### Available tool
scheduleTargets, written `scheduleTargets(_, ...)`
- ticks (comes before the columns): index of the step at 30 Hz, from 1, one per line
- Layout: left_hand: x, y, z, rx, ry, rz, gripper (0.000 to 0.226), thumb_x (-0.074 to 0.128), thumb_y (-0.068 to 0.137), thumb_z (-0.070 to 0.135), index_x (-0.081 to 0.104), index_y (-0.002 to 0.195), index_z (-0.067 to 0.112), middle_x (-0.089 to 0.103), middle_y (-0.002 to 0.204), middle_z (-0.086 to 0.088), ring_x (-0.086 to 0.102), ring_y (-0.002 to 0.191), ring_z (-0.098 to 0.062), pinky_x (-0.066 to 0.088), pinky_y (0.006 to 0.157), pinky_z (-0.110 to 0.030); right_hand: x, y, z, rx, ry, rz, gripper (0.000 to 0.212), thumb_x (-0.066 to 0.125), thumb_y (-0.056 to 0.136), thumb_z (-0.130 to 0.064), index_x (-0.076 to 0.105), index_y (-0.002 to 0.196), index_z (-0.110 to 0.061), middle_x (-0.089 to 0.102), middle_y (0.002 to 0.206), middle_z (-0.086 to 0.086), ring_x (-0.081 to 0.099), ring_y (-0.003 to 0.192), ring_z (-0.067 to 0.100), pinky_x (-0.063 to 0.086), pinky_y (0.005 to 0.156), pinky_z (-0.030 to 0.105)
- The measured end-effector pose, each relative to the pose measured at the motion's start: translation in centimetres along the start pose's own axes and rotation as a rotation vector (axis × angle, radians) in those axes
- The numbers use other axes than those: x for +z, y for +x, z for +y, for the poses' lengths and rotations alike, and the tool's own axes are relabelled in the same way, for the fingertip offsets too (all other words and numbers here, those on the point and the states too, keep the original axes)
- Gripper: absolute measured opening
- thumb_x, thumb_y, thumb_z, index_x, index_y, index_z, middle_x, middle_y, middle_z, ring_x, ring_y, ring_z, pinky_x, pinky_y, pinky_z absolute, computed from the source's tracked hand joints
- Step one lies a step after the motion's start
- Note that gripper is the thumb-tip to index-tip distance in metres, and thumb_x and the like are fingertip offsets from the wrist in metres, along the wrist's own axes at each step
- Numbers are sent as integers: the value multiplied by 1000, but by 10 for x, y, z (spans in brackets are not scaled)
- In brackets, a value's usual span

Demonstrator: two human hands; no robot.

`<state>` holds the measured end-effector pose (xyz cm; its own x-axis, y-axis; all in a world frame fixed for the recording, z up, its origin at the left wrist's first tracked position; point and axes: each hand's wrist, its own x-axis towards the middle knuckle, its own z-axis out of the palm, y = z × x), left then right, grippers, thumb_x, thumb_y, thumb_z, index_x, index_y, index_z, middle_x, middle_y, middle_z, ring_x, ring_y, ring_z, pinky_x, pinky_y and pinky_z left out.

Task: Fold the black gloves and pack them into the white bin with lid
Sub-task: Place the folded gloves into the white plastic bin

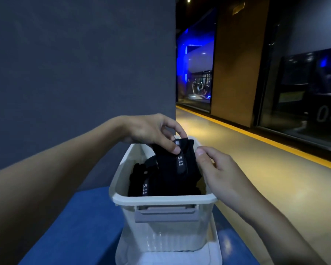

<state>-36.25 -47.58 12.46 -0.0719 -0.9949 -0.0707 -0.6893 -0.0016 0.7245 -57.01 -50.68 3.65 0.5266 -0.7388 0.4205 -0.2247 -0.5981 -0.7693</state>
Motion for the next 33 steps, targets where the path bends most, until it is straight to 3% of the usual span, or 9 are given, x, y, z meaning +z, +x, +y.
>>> scheduleTargets(4,12,13,-11,-25,15,-116,36,76,83,5,67,116,15,68,88,-5,66,80,-17,53,75,-28,0,1,2,26,-12,-15,56,38,95,-54,54,137,-21,63,128,-4,56,116,6,46,99,29)
scheduleTargets(8,22,20,-17,-23,94,-198,32,80,81,9,70,110,19,66,92,-6,64,88,-21,50,90,-43,-1,-2,2,56,-70,9,53,42,97,-48,51,141,-20,56,136,-5,49,122,7,37,96,22)
scheduleTargets(11,30,23,-18,17,150,-186,28,81,81,13,72,106,23,67,96,-12,63,91,-18,48,100,-51,0,-2,1,86,-62,2,52,45,96,-48,49,142,-23,55,132,-9,47,113,2,36,85,13)
scheduleTargets(15,35,23,-15,62,183,-121,32,80,81,14,72,112,17,71,100,-7,64,89,-12,54,89,-34,-5,-5,0,111,-51,-24,53,52,95,-46,44,144,-29,44,147,-14,37,133,2,27,94,17)
scheduleTargets(18,34,21,-15,98,200,-85,32,81,81,17,73,111,24,71,106,-3,65,89,-11,50,76,-17,-9,-10,-1,114,-54,-74,53,56,93,-45,44,143,-31,41,143,-18,33,122,-7,25,94,16)
scheduleTargets(21,33,18,-19,147,177,-56,30,82,81,16,73,106,28,70,109,-4,67,95,-16,54,83,-23,-10,-13,-2,109,-31,-108,35,56,93,-44,52,128,-39,44,142,-19,35,110,-19,28,89,10)
scheduleTargets(22,32,17,-19,157,170,-50,29,82,81,14,73,105,28,71,106,-3,67,96,-17,54,86,-25,-10,-14,-2,111,-28,-114,35,56,93,-45,51,127,-40,41,148,-17,36,115,-21,28,91,8)
scheduleTargets(25,32,16,-19,164,188,-72,26,80,82,12,74,104,23,74,95,10,68,94,-10,52,88,-23,-9,-14,-1,121,-59,-118,60,57,91,-48,39,146,-34,24,159,-19,23,142,-4,21,103,16)
scheduleTargets(33,44,19,-30,161,297,-102,32,80,82,15,72,110,28,71,103,7,64,92,-2,48,85,-15,-10,-15,1,117,-83,-154,70,57,89,-50,31,152,-31,14,160,-22,15,146,-3,19,115,22)
